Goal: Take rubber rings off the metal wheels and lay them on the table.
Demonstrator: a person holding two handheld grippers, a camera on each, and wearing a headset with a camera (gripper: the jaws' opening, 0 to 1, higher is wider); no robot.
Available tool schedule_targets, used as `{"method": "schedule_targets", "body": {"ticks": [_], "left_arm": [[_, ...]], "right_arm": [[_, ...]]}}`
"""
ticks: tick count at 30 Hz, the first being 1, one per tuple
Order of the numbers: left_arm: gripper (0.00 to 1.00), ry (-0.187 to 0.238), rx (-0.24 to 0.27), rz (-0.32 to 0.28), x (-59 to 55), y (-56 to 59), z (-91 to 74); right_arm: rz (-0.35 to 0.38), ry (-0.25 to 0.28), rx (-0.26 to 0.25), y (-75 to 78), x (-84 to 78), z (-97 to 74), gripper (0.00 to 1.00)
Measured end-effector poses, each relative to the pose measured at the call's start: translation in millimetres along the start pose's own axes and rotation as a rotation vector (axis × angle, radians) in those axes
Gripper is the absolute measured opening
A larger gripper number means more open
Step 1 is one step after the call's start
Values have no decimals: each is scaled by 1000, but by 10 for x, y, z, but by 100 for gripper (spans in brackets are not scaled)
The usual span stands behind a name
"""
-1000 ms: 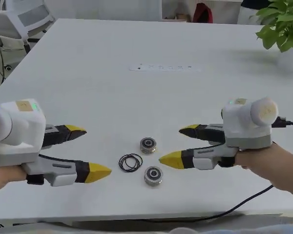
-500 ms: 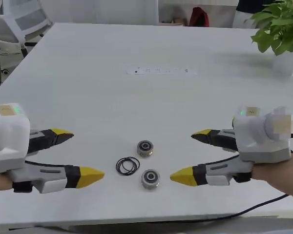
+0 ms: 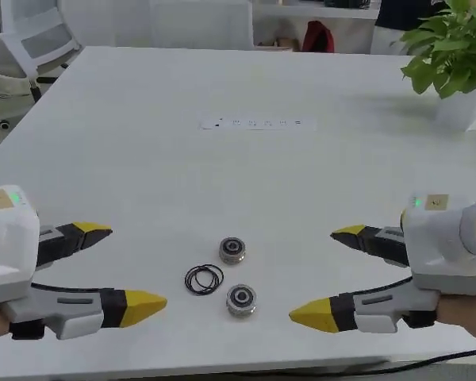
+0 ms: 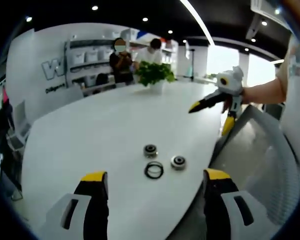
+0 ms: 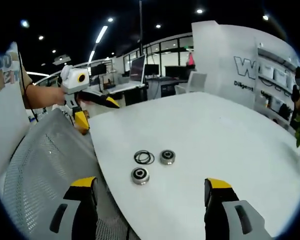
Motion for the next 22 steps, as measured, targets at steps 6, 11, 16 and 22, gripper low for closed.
{"method": "schedule_targets", "body": {"ticks": [6, 11, 16, 22], "left_arm": [[80, -5, 19, 8, -25, 20, -42], [80, -6, 28, 6, -52, 34, -42], [81, -4, 34, -5, -61, 29, -49], [81, -2, 42, 1, -55, 20, -67]], "right_arm": [[31, 10, -11, -11, -48, -32, 91], [36, 19, -22, 13, -49, -54, 91], [49, 31, -32, 26, -34, -70, 91], [59, 30, -35, 29, -63, -77, 92]]}}
Point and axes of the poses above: the centre of the closed fingertips' face, and the gripper's own axes: z roughly forward along the fingers, y roughly to its right, x roughly out of its top, the point moved 5 cm from there along -z, roughly backward along the fingers, and after that the axes turned 11 degrees about -y, right-handed, at the moved point
